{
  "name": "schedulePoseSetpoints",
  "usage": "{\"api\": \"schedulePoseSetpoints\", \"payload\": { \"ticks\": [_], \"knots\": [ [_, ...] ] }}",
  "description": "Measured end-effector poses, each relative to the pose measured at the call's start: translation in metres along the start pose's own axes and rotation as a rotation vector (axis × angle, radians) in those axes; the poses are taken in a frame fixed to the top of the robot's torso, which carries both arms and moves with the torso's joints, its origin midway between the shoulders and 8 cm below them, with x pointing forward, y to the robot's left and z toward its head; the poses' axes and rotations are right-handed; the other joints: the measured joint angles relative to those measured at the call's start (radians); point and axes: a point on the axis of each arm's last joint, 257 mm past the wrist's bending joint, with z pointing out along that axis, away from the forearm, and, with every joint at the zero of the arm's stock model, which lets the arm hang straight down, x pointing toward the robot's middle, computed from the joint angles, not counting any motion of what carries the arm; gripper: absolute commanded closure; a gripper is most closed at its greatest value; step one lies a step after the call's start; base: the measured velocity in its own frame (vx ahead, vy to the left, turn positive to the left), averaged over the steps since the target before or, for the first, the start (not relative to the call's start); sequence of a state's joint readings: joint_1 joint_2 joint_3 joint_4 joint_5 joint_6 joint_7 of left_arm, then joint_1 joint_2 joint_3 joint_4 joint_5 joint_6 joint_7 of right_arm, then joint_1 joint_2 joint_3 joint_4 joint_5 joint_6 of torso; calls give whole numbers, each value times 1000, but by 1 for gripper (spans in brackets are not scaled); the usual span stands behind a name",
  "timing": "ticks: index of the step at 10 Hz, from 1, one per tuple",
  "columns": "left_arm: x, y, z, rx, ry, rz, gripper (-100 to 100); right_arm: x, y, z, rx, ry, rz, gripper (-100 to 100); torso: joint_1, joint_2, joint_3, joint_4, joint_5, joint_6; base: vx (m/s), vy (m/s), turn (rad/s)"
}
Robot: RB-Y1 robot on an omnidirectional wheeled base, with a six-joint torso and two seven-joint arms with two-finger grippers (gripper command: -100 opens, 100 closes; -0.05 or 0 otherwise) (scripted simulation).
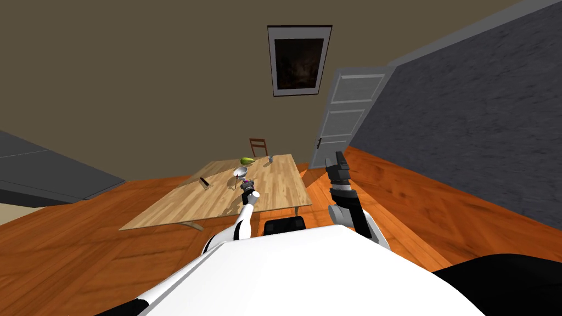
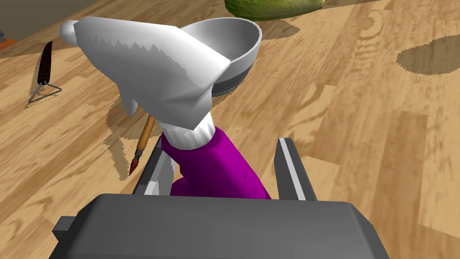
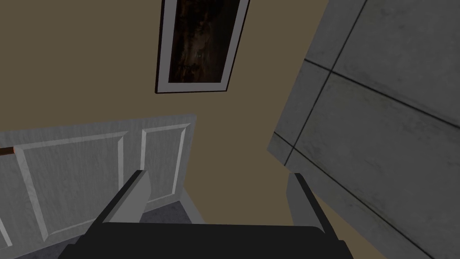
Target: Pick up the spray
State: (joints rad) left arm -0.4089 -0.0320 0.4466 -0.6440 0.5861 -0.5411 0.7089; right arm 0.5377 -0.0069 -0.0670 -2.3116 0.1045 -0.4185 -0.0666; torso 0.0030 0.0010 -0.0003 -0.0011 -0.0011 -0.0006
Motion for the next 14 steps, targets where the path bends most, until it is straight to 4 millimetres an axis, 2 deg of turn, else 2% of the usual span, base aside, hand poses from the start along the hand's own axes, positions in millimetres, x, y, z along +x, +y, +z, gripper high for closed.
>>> {"api": "schedulePoseSetpoints", "payload": {
  "ticks": [2, 3, 4, 7, 8, 9, 11, 12, 14],
  "knots": [
    [0, 0, 0, 0, 1, 0, 100, 0, 0, 0, 0, 0, 0, 0, -1, 0, 0, 0, 0, 0, 0, 0, 0],
    [1, 0, 0, 0, 1, -1, 0, 0, 0, 0, 0, 0, 0, 0, -1, -1, -1, -1, 0, 0, 0, 0, 0],
    [1, 0, 0, 0, 1, -1, 100, 0, 0, 0, 0, 0, 0, 0, -1, -1, -1, -1, 0, 0, -2, -83, -162],
    [-19, -60, 17, 35, -7, 8, 100, 0, 0, 0, 0, 0, 0, 0, -9, -5, -7, -9, 3, 0, 9, -171, -137],
    [-26, -75, 16, 47, -11, -3, 100, 0, 0, 0, 0, 0, 0, 0, -6, -5, -8, -11, 5, 0, -15, -57, 15],
    [-28, -78, 14, 48, -16, -9, 100, 0, 0, 0, 0, 0, 0, 0, -1, -5, -8, -11, 6, 0, -2, -78, -128],
    [-36, -107, 19, 66, -18, -11, 100, 0, 0, 0, 0, 0, 0, 0, 2, -7, -10, -12, 7, -1, 2, -52, -30],
    [-36, -110, 19, 66, -20, -13, 100, 0, 0, 0, 0, 0, 0, 0, 4, -7, -10, -13, 8, -1, -7, -67, -134],
    [-43, -138, 20, 85, -23, -15, 100, 0, 0, 0, 0, 0, 0, 0, 2, -7, -10, -13, 7, -1, 17, -96, -102]
  ]
}}
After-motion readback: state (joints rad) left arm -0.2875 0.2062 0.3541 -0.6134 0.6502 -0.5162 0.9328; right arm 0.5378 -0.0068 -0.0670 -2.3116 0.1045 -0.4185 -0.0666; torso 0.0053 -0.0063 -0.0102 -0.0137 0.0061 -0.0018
